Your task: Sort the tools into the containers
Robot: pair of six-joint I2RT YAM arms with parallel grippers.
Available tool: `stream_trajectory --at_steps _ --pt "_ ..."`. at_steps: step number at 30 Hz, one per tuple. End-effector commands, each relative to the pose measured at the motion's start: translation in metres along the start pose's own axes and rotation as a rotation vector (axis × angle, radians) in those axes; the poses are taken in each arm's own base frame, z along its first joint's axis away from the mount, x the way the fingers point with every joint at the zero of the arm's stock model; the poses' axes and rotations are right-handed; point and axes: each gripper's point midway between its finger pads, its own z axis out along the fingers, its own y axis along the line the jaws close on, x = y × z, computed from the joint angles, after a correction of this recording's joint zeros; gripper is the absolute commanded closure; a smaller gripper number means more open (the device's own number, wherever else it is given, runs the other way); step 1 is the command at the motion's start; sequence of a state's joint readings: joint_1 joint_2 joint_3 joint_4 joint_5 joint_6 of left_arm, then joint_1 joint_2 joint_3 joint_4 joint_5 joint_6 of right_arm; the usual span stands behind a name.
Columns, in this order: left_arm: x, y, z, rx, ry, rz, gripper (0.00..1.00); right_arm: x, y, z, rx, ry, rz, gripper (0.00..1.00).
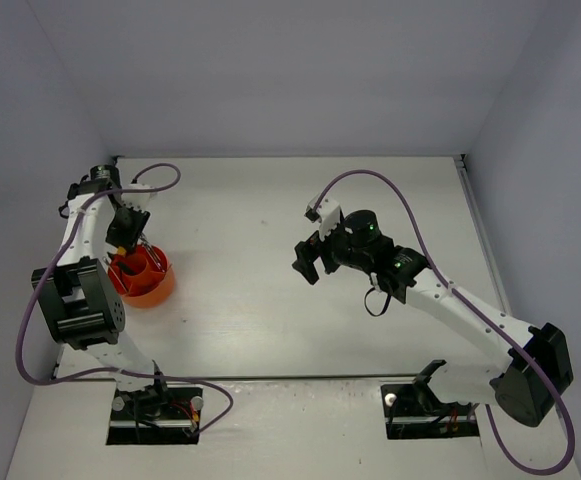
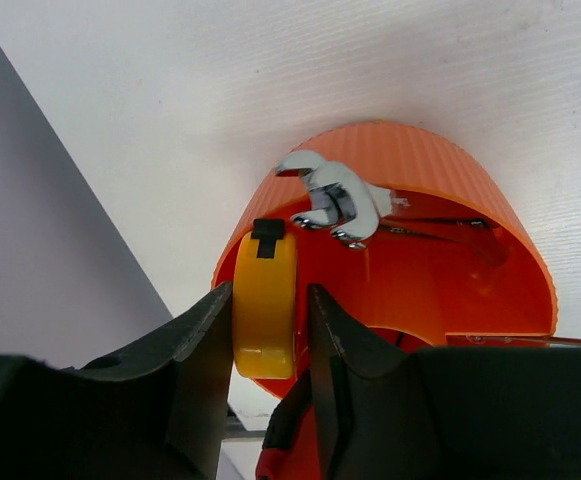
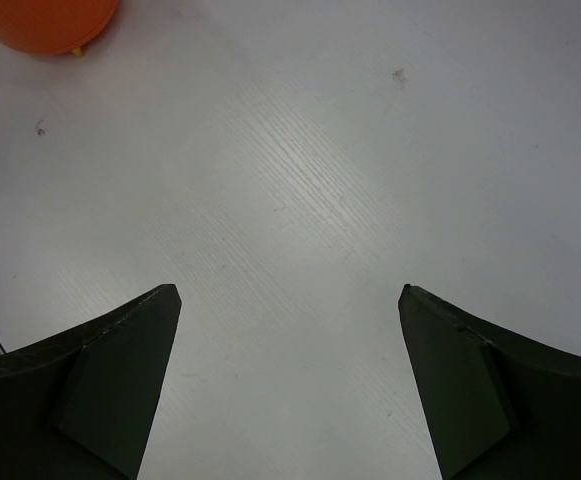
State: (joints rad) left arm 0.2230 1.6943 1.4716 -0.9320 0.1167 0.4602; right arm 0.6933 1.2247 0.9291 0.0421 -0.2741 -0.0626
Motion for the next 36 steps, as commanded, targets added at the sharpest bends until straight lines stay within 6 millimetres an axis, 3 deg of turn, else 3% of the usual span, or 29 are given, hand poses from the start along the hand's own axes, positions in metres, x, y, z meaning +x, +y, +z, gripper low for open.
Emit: stream_trajectory --at_steps 1,6,10,16,20,22,24,26,27,29,31,34,36 --pt "-0.012 0.006 -0.023 -0.104 -0.027 0.109 0.7 -0.028 -0.004 -0.002 0.017 -0.093 -0.03 0.12" --pt "-0.009 0.008 -0.027 -0.143 0.008 0.174 0.71 -0.027 -0.004 -0.003 0.017 -0.094 -0.03 0.12" --pt "-0.007 0.004 -0.025 -0.14 0.026 0.19 0.79 -0.028 -0.005 -0.003 0.02 -0.096 -0.032 0.12" --pt "-0.015 0.011 -0.04 -0.199 0.001 0.182 0.75 -0.029 -0.005 -0.003 0.02 -0.099 -0.033 0.12" --pt "-0.039 0.023 -0.082 -0.281 -0.126 0.115 0.72 -0.035 -0.004 -0.005 0.02 -0.11 -0.03 0.12" --pt "-0.059 0.03 -0.126 -0.339 -0.261 0.037 0.69 -0.041 -0.007 -0.008 0.035 -0.125 -0.02 0.12" --pt "-0.067 0.03 -0.145 -0.352 -0.327 -0.012 0.67 -0.049 -0.013 -0.013 0.059 -0.144 -0.01 0.11" --pt "-0.079 0.027 -0.188 -0.37 -0.472 -0.125 0.59 -0.071 -0.028 -0.028 0.122 -0.204 0.023 0.09" --pt "-0.078 0.025 -0.195 -0.366 -0.496 -0.124 0.57 -0.073 -0.033 -0.032 0.137 -0.211 0.027 0.07" --pt "-0.082 0.012 -0.231 -0.347 -0.631 -0.179 0.52 -0.096 -0.058 -0.058 0.233 -0.278 0.064 0.0" --pt "-0.079 -0.001 -0.253 -0.327 -0.726 -0.211 0.49 -0.115 -0.078 -0.087 0.341 -0.337 0.078 0.0" --pt "-0.071 -0.022 -0.279 -0.296 -0.83 -0.236 0.44 -0.131 -0.099 -0.126 0.513 -0.402 0.083 0.0" --pt "-0.061 -0.041 -0.295 -0.259 -0.9 -0.25 0.42 -0.139 -0.114 -0.165 0.657 -0.462 0.108 0.0"
